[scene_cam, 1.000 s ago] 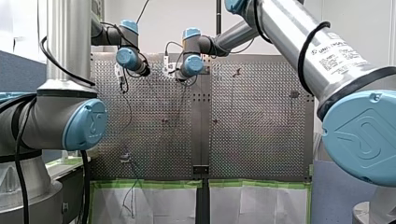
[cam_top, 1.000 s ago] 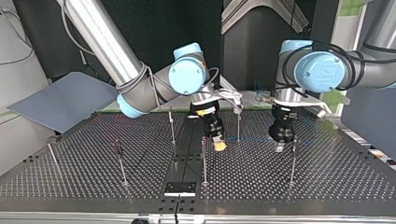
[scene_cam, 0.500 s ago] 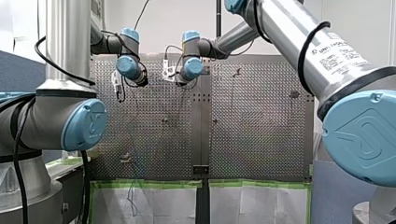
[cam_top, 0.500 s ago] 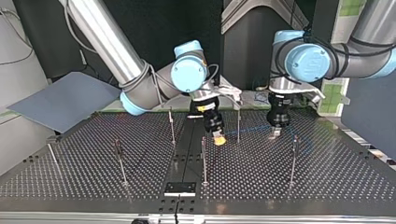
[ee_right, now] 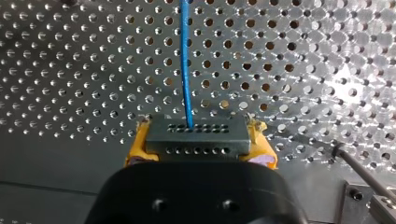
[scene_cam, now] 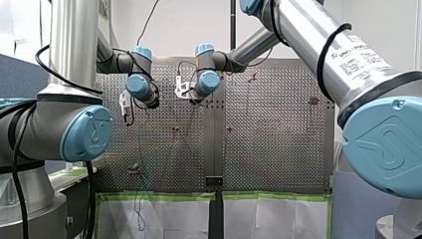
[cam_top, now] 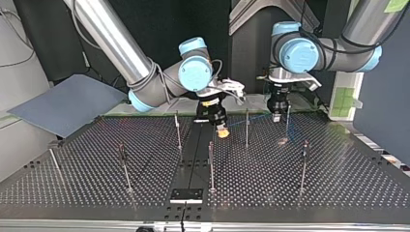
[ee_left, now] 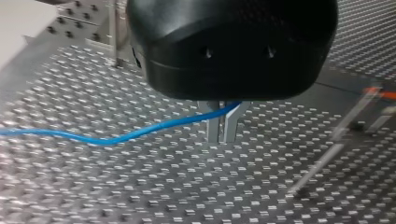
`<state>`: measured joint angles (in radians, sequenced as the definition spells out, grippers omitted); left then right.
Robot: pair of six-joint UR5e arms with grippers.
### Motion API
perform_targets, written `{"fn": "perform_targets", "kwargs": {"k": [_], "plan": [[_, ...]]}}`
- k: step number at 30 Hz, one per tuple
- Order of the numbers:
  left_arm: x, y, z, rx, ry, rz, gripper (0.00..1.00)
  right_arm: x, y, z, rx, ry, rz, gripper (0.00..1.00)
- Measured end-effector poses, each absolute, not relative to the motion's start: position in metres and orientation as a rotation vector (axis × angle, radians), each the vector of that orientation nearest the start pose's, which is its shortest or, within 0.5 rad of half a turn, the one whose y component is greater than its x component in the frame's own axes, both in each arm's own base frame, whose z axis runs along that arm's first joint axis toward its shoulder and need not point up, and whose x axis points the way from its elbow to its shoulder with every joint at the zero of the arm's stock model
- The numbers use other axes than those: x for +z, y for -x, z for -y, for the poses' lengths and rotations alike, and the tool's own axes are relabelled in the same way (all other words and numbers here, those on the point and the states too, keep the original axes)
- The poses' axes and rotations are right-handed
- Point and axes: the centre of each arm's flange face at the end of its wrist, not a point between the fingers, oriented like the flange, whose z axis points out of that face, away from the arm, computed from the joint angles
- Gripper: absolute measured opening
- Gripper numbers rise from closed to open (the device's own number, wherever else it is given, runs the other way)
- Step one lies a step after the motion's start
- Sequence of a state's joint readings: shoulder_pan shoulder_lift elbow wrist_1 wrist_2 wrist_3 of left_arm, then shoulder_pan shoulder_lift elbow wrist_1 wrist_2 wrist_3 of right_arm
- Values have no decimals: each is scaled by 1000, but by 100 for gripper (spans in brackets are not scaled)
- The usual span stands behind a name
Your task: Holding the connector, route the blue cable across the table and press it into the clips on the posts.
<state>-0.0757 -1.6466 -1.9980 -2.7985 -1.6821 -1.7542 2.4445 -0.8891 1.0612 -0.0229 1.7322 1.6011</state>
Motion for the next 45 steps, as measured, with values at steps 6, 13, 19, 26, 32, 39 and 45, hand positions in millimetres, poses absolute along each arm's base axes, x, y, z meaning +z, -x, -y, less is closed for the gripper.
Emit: {"fn": "perform_targets", "kwargs": {"k": [6,13,19,26,32,39,45], "plan": [[240,-435,162,-84,168,-1796,0,295,-635,378,1565,-1889,859,0],[199,-421,166,-88,165,-1852,0,265,-624,372,1502,-1944,861,0],[198,-425,171,-131,161,-1814,0,240,-618,367,1468,-1977,861,0],[193,-442,174,-195,169,-1772,0,209,-620,363,1435,-2020,863,0],[183,-458,169,-186,192,-1750,0,204,-618,370,1429,-2015,879,0],[160,-463,169,-180,197,-1779,0,204,-614,380,1446,-2007,887,0],[148,-469,171,-200,198,-1775,0,206,-619,383,1521,-1994,876,0]]}}
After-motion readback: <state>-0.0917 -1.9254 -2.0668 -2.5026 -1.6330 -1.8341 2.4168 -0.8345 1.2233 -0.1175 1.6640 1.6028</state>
